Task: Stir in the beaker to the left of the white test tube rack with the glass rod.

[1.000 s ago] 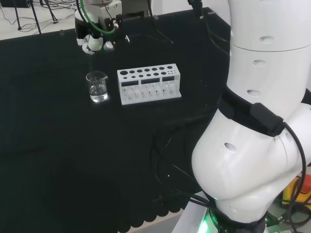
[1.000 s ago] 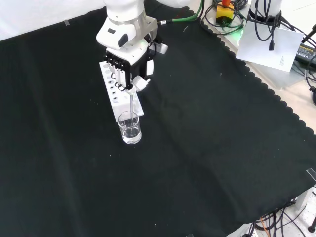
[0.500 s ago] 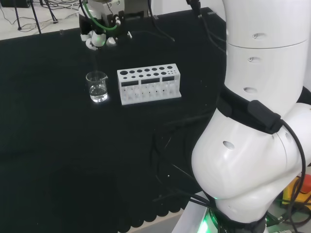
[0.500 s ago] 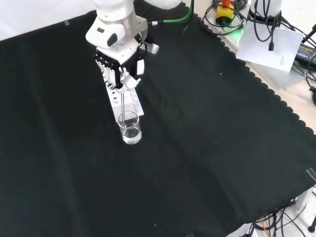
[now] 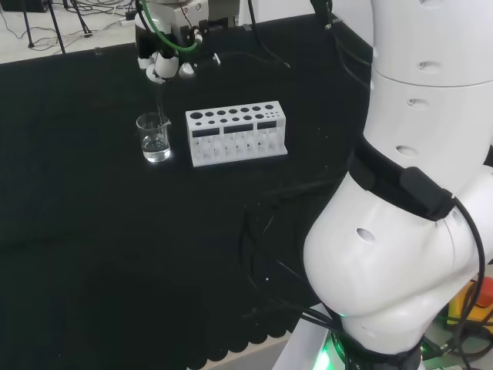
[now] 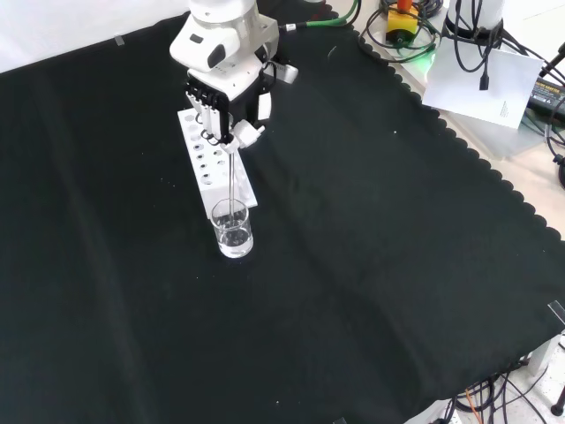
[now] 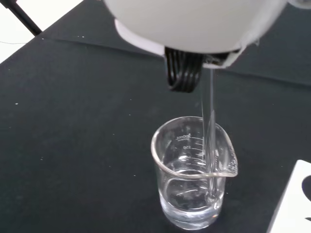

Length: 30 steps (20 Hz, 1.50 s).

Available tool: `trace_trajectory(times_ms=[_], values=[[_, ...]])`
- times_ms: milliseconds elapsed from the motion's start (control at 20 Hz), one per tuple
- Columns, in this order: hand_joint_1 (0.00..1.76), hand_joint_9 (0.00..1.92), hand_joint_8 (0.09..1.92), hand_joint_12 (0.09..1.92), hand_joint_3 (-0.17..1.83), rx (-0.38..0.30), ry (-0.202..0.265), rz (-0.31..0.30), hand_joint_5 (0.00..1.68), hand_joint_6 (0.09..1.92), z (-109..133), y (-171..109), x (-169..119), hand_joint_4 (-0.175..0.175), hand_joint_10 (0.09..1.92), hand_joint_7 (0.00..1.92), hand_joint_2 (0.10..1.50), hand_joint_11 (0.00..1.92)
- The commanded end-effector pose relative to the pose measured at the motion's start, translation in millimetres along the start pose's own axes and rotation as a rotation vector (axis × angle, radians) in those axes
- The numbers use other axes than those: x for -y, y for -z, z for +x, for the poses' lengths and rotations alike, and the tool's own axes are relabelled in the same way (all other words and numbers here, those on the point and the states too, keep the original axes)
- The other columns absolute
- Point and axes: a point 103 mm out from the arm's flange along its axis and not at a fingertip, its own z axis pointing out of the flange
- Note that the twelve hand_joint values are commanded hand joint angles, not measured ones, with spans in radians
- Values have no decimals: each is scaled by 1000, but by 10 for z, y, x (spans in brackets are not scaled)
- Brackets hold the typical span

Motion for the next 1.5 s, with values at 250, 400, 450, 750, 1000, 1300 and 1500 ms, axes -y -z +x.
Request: trace_trajectory(times_ms=[250, 400, 450, 750, 1000, 1300, 1500], values=[[1339, 1716, 842, 312, 925, 14, 38, 5, 1340, 452, 235, -40, -160, -175, 526, 1382, 489, 1751], [1339, 1717, 841, 312, 925, 5, 37, 18, 1340, 452, 186, -49, -250, -175, 526, 1382, 489, 1752], [1339, 1717, 841, 312, 925, 5, 37, 20, 1340, 452, 167, -52, -286, -175, 525, 1382, 489, 1752], [1339, 1718, 840, 311, 924, 16, 13, 2, 1341, 451, 6, -16, -337, -175, 524, 1383, 489, 1753], [1339, 1718, 840, 310, 924, 19, 8, -5, 1341, 450, -35, 54, -301, -175, 523, 1383, 489, 1753], [1339, 1718, 840, 309, 923, 15, -22, 3, 1341, 450, -160, 41, -171, -175, 522, 1382, 490, 1753], [1339, 1718, 840, 309, 922, 18, -6, 0, 1341, 449, -22, 74, -99, -175, 522, 1382, 490, 1754]])
